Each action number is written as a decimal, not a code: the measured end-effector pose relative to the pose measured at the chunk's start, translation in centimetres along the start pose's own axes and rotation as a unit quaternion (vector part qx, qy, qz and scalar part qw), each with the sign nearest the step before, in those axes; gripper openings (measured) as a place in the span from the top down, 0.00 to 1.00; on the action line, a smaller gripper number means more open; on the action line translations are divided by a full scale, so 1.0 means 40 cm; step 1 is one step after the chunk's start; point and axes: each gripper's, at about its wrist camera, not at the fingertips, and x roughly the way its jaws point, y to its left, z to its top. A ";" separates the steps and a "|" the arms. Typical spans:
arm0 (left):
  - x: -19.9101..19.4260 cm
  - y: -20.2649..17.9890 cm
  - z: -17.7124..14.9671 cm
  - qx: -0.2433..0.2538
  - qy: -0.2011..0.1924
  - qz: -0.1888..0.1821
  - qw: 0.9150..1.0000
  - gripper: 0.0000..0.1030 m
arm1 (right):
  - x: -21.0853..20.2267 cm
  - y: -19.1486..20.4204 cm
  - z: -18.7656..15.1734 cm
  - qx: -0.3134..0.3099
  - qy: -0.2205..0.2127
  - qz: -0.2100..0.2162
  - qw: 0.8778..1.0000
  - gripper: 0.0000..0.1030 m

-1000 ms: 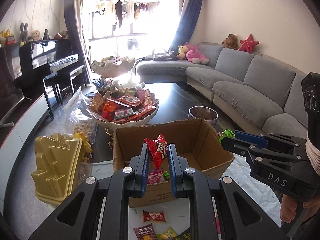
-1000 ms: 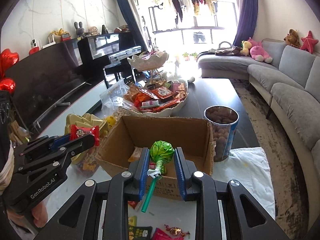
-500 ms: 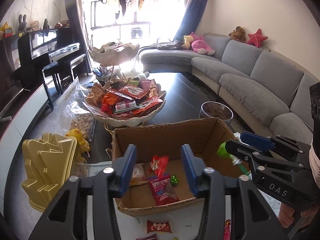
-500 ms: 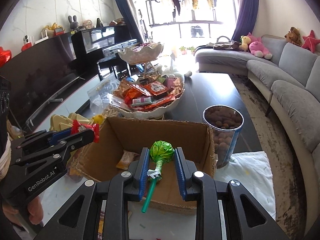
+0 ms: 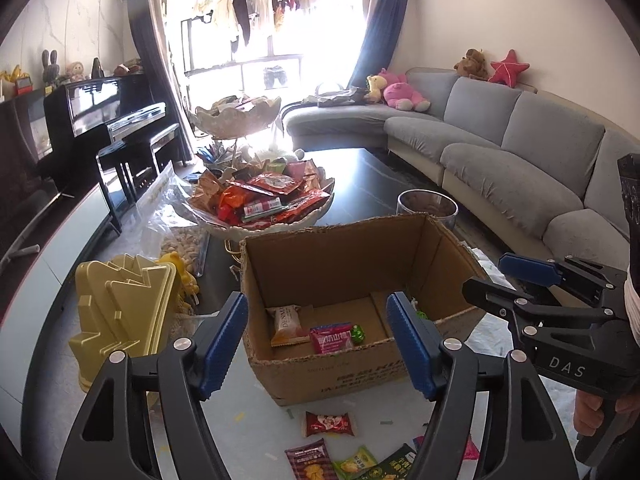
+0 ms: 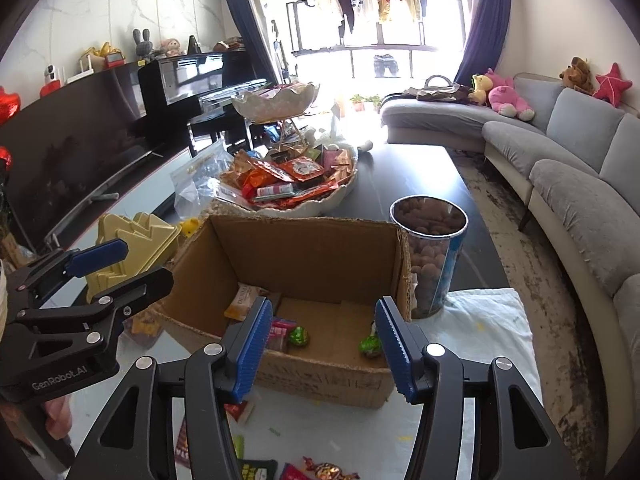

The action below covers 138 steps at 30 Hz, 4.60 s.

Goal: Organize snacks
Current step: 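Move both open tools back toward the remaining snacks, then grasp the small green snack packet with the left tool while the right tool grasps a red wrapped candy, then carry both snacks over the cardboard box and open both tools to drop them in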

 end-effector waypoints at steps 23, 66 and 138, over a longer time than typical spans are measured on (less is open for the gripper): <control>-0.079 -0.043 -0.190 0.028 0.033 -0.008 0.999 0.28 | -0.055 0.026 -0.192 -0.026 0.042 -0.018 0.999 0.47; 0.197 -0.095 -0.400 0.115 0.208 -0.071 0.969 0.63 | 0.130 -0.007 -0.379 -0.051 0.182 -0.035 0.981 0.47; -0.004 -0.028 -0.033 -0.022 0.017 -0.089 0.996 0.83 | -0.111 0.056 -0.065 -0.049 -0.020 0.020 0.998 0.95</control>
